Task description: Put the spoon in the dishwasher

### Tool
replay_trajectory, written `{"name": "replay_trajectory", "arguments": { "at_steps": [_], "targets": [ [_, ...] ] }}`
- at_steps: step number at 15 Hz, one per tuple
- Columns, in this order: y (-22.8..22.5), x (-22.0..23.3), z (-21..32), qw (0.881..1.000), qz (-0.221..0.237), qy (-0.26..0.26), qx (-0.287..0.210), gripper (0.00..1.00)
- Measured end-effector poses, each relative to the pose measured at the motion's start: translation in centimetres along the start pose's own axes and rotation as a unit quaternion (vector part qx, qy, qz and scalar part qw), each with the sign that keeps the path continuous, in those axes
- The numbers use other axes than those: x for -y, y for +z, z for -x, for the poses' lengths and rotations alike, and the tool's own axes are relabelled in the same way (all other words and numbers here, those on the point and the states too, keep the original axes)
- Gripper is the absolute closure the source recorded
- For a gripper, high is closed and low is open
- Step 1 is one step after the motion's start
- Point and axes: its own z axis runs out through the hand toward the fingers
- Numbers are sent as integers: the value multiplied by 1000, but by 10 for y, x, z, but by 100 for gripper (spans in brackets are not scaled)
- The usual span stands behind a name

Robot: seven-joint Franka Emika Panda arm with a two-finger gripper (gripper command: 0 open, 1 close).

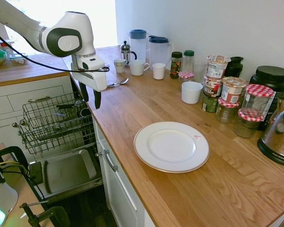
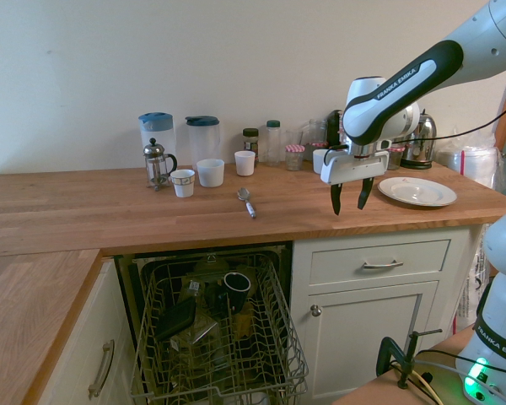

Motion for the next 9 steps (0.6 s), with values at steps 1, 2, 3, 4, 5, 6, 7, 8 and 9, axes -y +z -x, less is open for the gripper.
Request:
{"name": "replay_trajectory", "arguments": {
  "at_steps": [1, 2, 3, 4, 5, 6, 7, 8, 9],
  "targets": [
    [1, -1, 0, 1000, 1, 1, 2, 0],
    [1, -2, -1, 1000, 1, 6, 6, 0],
    [0, -2, -2, 1000, 0, 8, 7, 0],
    [-3, 0, -4, 1000, -2, 10, 6, 0],
    [-8, 5, -7, 1000, -6, 13, 3, 0],
    [-13, 12, -10, 1000, -9, 15, 0, 0],
    [-18, 21, -13, 1000, -13, 19, -2, 0],
    [-22, 35, -15, 1000, -18, 23, -5, 0],
    [-25, 52, -15, 999, -22, 27, -7, 0]
  ]
}}
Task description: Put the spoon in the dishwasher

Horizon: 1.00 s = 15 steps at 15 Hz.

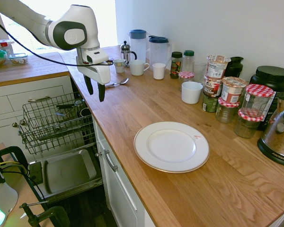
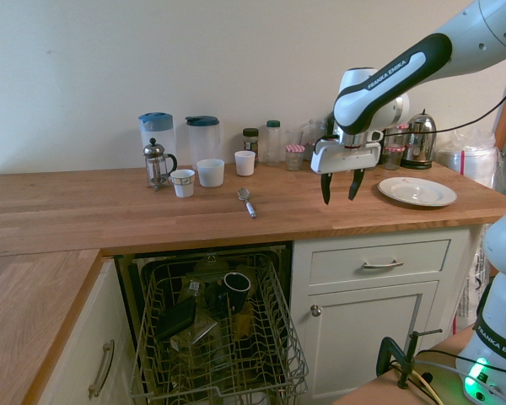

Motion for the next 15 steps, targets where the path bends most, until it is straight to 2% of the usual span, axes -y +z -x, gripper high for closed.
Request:
{"name": "replay_trajectory", "arguments": {
  "at_steps": [8, 15],
  "targets": [
    [8, 148, 4, 997, -30, 64, -15, 0],
    [54, 228, -5, 995, -40, 85, -17, 0]
  ]
}}
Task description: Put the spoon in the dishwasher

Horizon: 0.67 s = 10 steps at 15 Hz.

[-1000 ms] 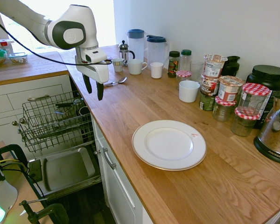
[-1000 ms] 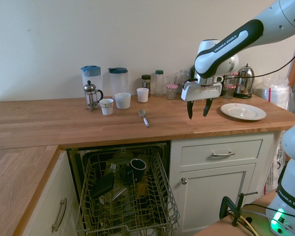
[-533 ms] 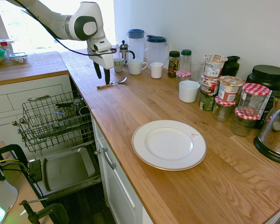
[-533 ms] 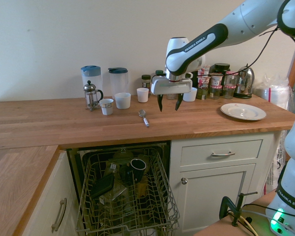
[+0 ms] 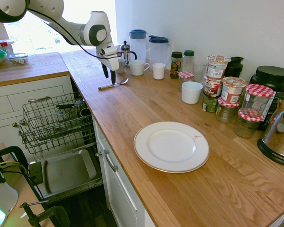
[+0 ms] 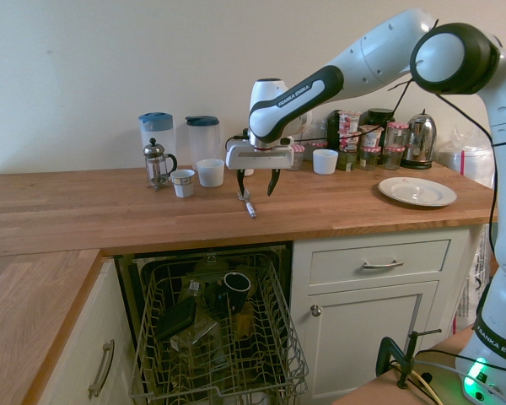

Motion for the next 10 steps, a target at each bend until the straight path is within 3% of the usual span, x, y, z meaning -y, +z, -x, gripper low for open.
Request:
{"name": "replay_trajectory", "arguments": {
  "at_steps": [7, 8, 10],
  "targets": [
    [34, 35, -8, 1000, 16, 7, -1, 0],
    [35, 36, -7, 1000, 19, 7, -1, 100],
    [35, 39, -7, 1000, 22, 9, 2, 100]
  ]
}}
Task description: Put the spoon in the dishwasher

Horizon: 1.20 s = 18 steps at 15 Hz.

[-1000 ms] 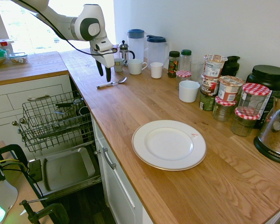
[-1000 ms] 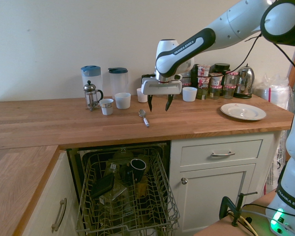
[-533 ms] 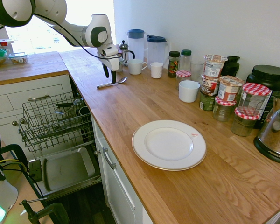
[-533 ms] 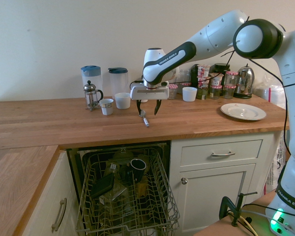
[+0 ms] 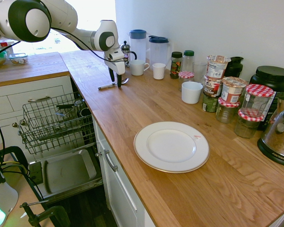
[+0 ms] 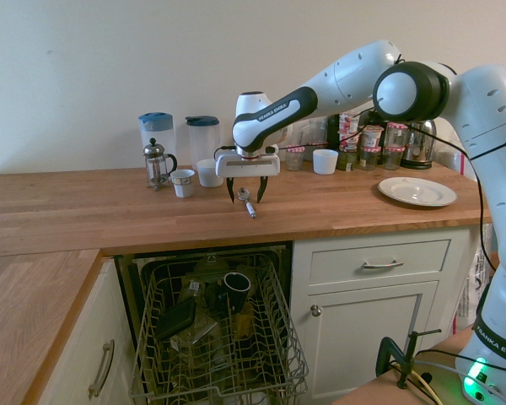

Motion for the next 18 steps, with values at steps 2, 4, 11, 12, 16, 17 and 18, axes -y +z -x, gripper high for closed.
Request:
{"name": "replay_trajectory", "arguments": {
  "at_steps": [2, 4, 11, 12, 16, 17, 18],
  "targets": [
    [0, 2, -1, 1000, 5, 2, 3, 100],
    [0, 3, -1, 1000, 11, 4, 6, 100],
    [1, 0, -1, 1000, 25, 4, 11, 100],
    [1, 0, -1, 1000, 26, 5, 11, 100],
    [2, -2, -4, 999, 33, 11, 18, 100],
    [2, -2, -5, 999, 33, 13, 20, 100],
    [2, -3, -6, 999, 35, 14, 21, 100]
  ]
}}
